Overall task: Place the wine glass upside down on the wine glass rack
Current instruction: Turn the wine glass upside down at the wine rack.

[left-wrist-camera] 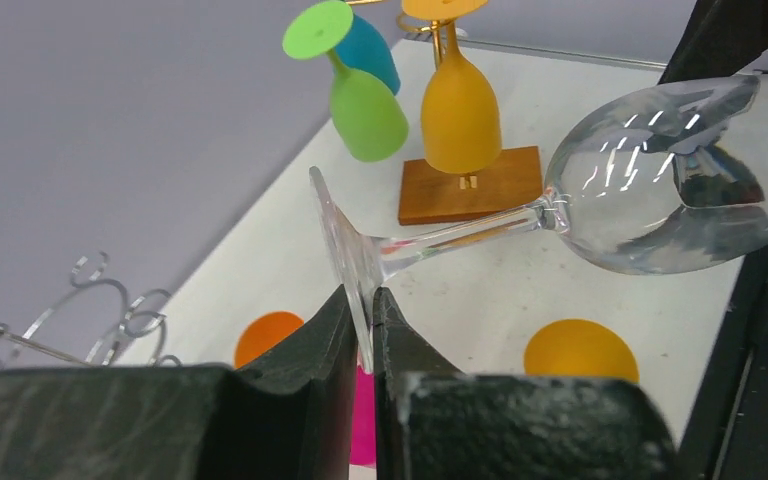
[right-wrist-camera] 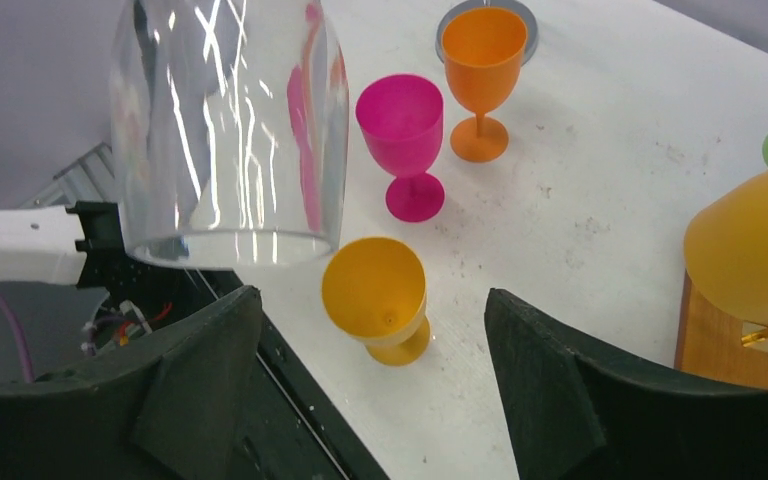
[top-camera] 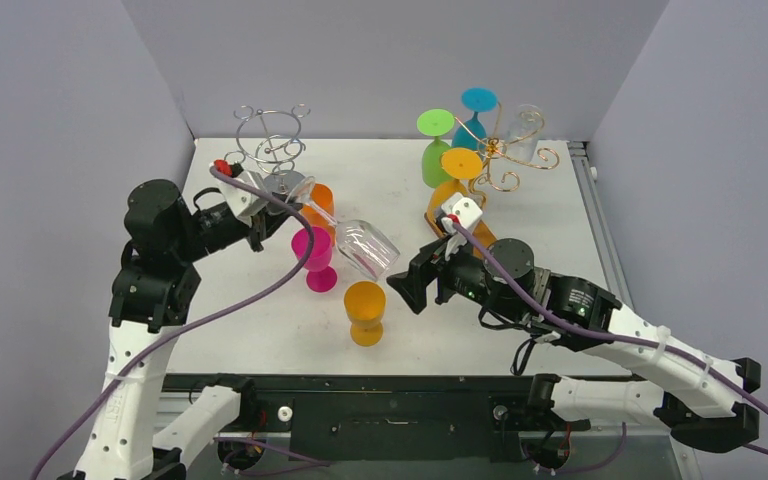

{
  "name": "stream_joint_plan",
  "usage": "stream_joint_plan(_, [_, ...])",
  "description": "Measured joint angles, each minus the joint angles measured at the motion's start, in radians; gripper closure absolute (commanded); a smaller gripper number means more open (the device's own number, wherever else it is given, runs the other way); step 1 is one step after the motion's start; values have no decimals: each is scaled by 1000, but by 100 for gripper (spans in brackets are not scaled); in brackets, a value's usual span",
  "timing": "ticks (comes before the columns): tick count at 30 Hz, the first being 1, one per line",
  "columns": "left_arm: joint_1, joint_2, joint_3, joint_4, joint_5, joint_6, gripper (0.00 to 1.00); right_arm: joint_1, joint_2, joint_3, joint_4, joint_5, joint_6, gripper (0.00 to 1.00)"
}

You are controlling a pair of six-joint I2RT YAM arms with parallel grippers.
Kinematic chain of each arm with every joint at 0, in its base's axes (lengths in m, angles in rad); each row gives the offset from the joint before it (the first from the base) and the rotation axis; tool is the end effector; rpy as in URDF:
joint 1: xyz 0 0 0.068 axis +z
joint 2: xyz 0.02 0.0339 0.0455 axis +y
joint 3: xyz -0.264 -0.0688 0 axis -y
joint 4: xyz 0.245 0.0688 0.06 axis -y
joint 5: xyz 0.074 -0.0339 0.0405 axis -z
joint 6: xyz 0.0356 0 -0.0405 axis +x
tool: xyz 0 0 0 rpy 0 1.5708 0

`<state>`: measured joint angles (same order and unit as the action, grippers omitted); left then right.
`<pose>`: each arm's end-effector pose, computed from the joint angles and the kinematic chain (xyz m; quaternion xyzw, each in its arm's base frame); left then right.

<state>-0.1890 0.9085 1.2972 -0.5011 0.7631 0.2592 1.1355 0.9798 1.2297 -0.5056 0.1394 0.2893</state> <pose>0.1533 -0.0544 0.4589 0.3957 0.6196 -0.2558 0.6277 0.0893 0.1803 0.4238 -0.2854 0.7374 0.3568 0.4974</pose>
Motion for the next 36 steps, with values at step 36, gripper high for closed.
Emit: stream_joint_plan(36, [-19,-208,-52,99,217,863,100,-76,240,24,319,-629,-113,12])
